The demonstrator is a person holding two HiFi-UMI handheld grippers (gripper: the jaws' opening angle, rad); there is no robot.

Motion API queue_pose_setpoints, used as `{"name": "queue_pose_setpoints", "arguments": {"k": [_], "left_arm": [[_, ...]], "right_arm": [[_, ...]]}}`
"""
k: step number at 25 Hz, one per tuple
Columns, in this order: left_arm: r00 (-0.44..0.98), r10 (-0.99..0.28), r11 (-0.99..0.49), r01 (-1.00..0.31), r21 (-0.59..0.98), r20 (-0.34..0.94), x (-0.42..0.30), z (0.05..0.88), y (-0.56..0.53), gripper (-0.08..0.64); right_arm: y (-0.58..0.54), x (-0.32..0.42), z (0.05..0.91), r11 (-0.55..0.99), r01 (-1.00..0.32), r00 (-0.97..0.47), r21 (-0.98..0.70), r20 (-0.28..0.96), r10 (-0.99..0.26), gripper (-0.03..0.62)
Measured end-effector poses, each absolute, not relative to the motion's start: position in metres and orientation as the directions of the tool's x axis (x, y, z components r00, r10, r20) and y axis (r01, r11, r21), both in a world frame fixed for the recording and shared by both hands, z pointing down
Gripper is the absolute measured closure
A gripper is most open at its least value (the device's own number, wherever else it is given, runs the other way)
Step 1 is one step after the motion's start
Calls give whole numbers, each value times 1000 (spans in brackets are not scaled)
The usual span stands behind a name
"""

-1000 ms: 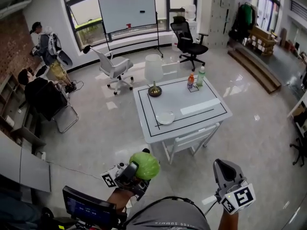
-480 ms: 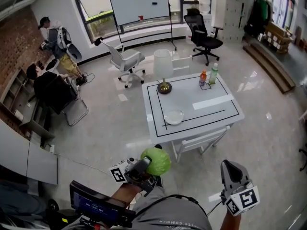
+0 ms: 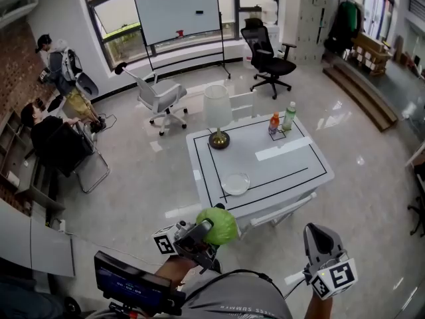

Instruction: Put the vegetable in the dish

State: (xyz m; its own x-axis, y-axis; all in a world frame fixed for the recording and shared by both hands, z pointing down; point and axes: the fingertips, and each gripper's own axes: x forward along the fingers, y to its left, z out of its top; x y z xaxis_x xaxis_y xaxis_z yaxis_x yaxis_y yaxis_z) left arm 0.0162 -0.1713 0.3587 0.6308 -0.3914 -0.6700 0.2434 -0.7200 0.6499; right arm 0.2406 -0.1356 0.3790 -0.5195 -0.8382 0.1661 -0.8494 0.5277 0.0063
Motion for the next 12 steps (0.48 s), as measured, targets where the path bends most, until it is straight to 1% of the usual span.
{"name": "queue_pose_setpoints", "arguments": {"k": [7, 12], "left_arm": [[704, -365, -699, 224, 679, -609, -3, 377, -225, 210], [722, -408, -651, 199, 733, -559, -4, 402, -263, 210]], "right_arm": [[-179, 199, 379, 505, -863, -495, 22, 168, -852, 584], [-196, 198, 393, 501, -865, -486, 10, 227, -844, 584]]}}
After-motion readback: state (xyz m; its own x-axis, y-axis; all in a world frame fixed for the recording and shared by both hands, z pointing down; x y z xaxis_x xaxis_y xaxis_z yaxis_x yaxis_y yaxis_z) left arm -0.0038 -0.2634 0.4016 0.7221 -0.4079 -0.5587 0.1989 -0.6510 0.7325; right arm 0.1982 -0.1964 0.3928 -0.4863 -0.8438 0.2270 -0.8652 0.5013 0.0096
